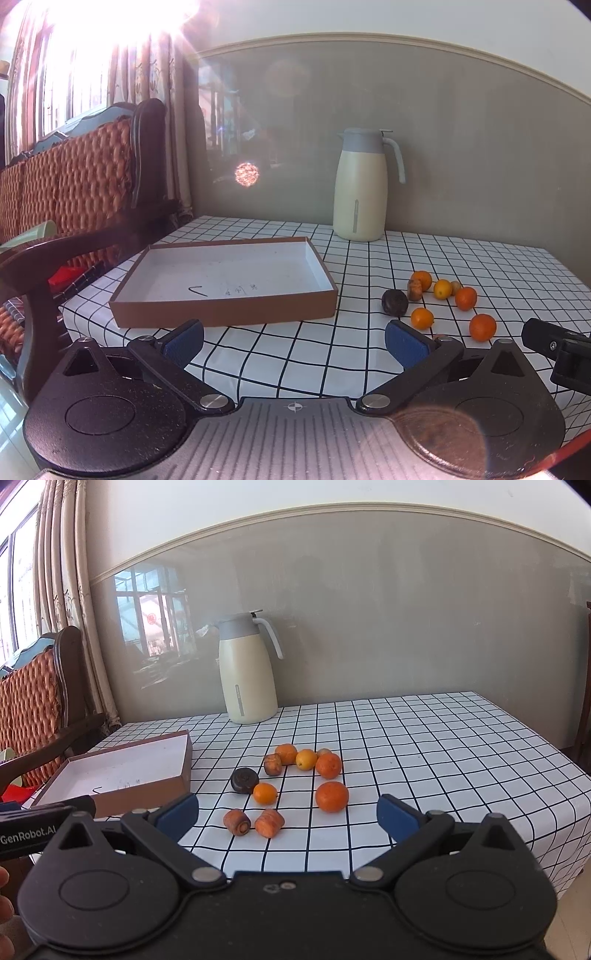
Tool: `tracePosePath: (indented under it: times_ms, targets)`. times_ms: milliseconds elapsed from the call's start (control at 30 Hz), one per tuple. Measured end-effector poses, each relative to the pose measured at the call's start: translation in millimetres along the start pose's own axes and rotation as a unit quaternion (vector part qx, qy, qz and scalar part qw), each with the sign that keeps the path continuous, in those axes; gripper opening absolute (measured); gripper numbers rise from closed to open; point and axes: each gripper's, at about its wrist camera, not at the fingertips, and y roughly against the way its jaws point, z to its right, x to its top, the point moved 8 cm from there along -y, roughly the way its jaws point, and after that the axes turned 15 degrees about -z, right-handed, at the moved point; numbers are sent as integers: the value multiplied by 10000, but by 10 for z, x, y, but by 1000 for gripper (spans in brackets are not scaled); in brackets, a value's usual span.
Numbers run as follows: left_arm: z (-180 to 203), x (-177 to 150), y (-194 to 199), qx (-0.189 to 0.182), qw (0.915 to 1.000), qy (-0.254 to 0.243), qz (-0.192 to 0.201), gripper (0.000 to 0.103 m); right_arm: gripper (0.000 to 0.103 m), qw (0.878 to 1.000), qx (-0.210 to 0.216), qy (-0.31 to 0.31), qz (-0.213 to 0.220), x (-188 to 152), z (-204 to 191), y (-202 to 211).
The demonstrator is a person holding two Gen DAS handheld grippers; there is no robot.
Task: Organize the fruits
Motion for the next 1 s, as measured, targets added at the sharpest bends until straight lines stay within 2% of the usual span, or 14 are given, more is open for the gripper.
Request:
tracePosePath:
  times_ms: [1000]
  targets:
    - [-11, 16, 11, -50, 10000, -8, 24, 103, 97, 10000, 44, -33, -9, -13, -4, -11]
